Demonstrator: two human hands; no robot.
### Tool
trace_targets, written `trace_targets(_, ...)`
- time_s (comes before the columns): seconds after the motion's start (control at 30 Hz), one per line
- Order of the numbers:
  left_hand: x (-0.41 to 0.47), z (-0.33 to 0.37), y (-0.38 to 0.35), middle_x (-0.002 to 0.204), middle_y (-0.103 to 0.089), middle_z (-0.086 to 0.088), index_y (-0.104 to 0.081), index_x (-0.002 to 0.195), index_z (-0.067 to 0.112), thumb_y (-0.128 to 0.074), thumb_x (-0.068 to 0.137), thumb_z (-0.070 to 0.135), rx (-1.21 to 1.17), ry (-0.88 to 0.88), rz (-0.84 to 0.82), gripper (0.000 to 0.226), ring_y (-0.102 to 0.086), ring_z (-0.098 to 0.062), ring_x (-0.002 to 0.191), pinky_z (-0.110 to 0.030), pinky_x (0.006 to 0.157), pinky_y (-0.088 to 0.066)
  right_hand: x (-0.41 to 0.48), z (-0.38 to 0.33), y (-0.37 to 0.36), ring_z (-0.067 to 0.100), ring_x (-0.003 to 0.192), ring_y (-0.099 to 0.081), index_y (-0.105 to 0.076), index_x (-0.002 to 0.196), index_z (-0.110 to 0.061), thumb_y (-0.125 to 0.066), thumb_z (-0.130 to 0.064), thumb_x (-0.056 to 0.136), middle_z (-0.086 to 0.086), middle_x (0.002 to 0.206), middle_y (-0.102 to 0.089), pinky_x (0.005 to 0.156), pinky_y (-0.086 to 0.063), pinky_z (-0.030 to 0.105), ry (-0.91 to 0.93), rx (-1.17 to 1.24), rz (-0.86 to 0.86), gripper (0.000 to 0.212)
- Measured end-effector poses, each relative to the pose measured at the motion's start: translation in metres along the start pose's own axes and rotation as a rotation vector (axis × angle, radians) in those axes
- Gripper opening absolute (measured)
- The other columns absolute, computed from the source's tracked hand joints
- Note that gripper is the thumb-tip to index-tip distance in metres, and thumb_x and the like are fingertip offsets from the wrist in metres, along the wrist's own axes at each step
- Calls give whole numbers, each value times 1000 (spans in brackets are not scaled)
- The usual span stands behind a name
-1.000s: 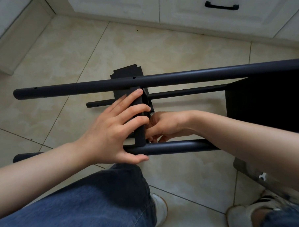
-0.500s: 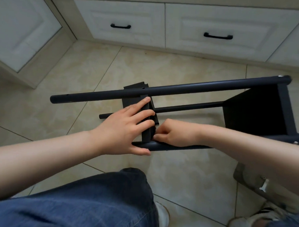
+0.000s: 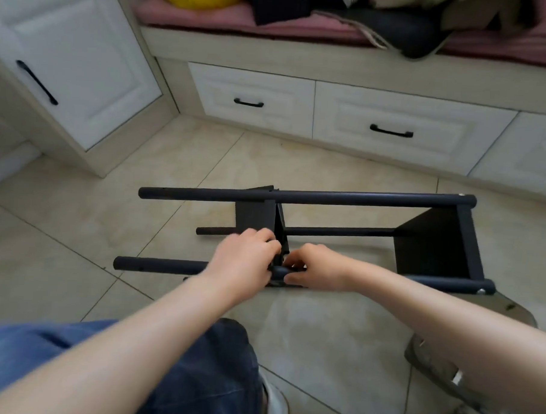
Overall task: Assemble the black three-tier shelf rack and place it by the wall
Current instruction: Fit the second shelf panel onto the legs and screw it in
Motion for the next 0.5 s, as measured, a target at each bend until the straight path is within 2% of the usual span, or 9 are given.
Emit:
trace_targets(0.07, -17, -5, -3, 117, -63, 10, -65, 114, 28, -65, 93, 30, -363, 220, 136, 21, -59, -13, 110, -30, 84, -49, -2, -2, 1, 21, 84, -55, -69, 106, -10, -63, -32, 93, 6, 93, -66, 68, -39, 28, 3, -14, 14, 26)
trace_targets(0.13, -35, -13, -16, 93, -70, 14, -71, 91, 27, -73, 90, 25, -806, 462, 228, 4, -65, -6, 91, -21, 78, -51, -3, -2, 2, 23, 92, -60, -69, 112, -11, -63, -34, 94, 8, 102, -69, 75, -45, 29, -9, -33, 21, 30)
trace_targets(0.2, -49, -21, -40, 81, -73, 7, -72, 80, 22, -74, 90, 18, -1182, 685, 303, 11, -68, -10, 81, -19, 74, -53, -4, 0, 3, 25, 100, -62, -69, 116, -13, -63, -34, 94, 7, 110, -69, 79, -46, 29, -29, -51, 26, 32)
trace_targets(0.27, -59, -24, -65, 83, -73, -4, -72, 86, 14, -71, 94, 16, -1520, 895, 304, 9, -70, -17, 77, -26, 70, -56, -5, 3, 3, 24, 103, -61, -67, 121, -16, -61, -31, 95, 6, 113, -69, 76, -40, 25, -34, -59, 24, 31)
trace_targets(0.33, -63, -26, -86, 80, -70, -8, -68, 91, 7, -68, 96, 15, -1790, 1051, 285, 9, -70, -19, 74, -28, 67, -56, -7, 5, 4, 23, 102, -61, -67, 123, -17, -60, -27, 96, 6, 115, -69, 76, -38, 22, -35, -51, 22, 30)
trace_targets(0.4, -61, -31, -98, 81, -69, -11, -65, 97, 4, -69, 96, 13, -1956, 1127, 280, 10, -73, -25, 80, -32, 68, -56, -8, 6, 4, 23, 104, -60, -66, 124, -17, -59, -25, 96, 6, 116, -68, 77, -38, 23, -34, -50, 24, 30)
trace_targets(0.5, -53, -32, -109, 80, -72, -15, -64, 102, 1, -72, 92, 7, -2093, 1138, 249, 15, -74, -31, 83, -35, 66, -56, -8, 7, 2, 27, 108, -60, -64, 126, -18, -55, -22, 97, 6, 118, -67, 79, -40, 25, -27, -65, 17, 30)
Point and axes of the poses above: each hand's wrist, its own x-axis towards the middle knuckle, its own y-axis out of the back of the hand, z = x × y, the point moved 7 cm from there along x, towards the middle knuckle
